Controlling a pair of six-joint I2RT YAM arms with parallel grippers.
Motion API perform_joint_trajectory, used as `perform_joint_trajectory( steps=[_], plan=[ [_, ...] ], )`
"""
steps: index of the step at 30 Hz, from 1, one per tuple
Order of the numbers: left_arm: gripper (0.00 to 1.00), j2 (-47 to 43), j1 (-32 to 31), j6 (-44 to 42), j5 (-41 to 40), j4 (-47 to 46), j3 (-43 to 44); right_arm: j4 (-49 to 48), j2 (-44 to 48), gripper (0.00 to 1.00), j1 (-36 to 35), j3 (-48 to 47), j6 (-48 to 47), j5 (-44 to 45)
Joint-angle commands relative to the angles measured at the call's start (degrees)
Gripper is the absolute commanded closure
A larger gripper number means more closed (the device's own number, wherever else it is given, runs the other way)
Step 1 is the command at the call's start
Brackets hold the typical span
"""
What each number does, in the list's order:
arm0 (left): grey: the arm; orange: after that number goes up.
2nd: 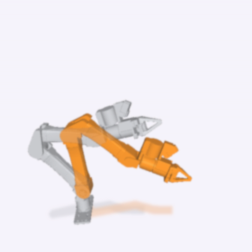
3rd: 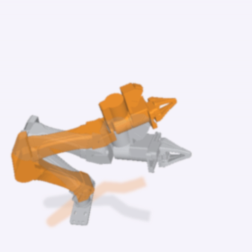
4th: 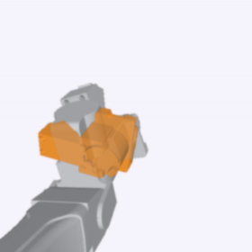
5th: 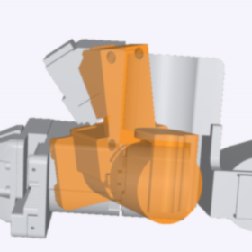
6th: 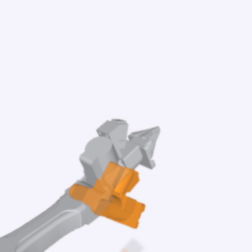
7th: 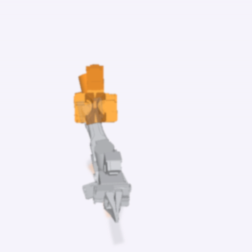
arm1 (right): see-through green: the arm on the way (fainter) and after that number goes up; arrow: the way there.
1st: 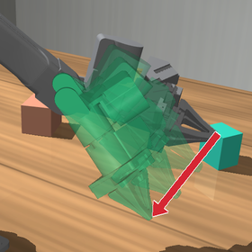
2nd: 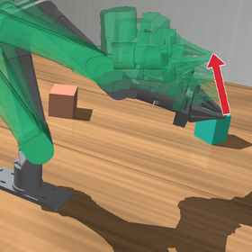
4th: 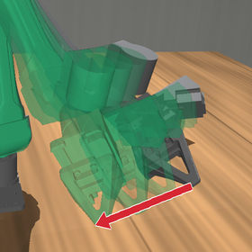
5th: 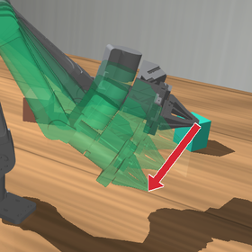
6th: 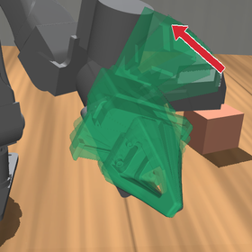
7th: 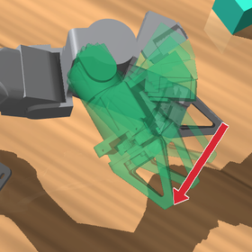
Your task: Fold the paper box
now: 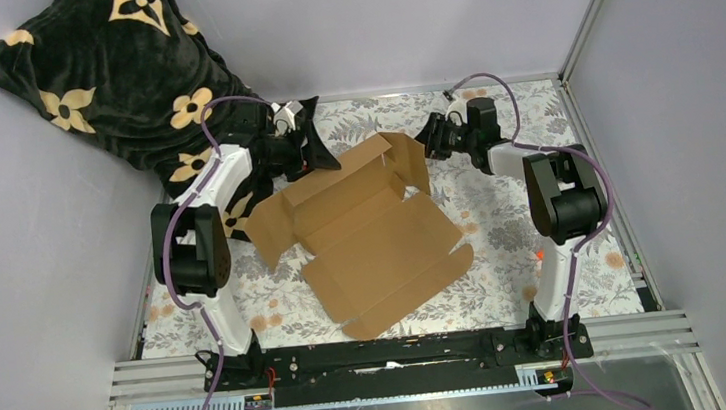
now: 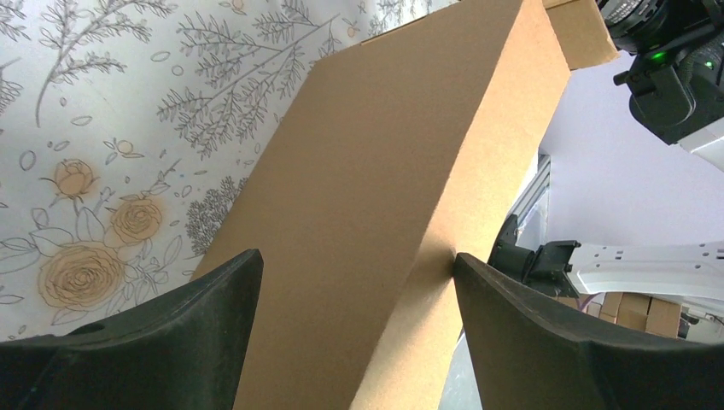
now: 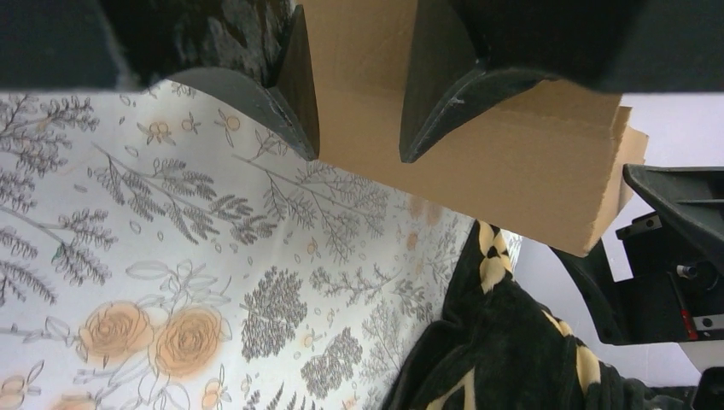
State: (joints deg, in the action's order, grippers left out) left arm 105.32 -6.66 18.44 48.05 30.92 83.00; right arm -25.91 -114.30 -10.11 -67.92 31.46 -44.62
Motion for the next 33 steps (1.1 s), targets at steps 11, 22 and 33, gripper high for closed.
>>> perform_joint_trajectory(
  steps=[11,22,33],
  plan=[
    [0.12,3.01,1.03,-1.47,-2.26,3.1,2.6,0.27,-2.44,0.52,-0.33,-7.24,-1.34,-1.4],
    [0.13,2.24,1.03,-1.3,-2.26,3.1,2.01,-13.74,4.69,0.52,-0.34,6.9,1.26,-3.58],
    [0.13,1.04,0.94,-1.55,-1.55,3.09,0.87,-24.71,6.5,0.52,-0.58,11.14,4.37,-7.18]
  ],
)
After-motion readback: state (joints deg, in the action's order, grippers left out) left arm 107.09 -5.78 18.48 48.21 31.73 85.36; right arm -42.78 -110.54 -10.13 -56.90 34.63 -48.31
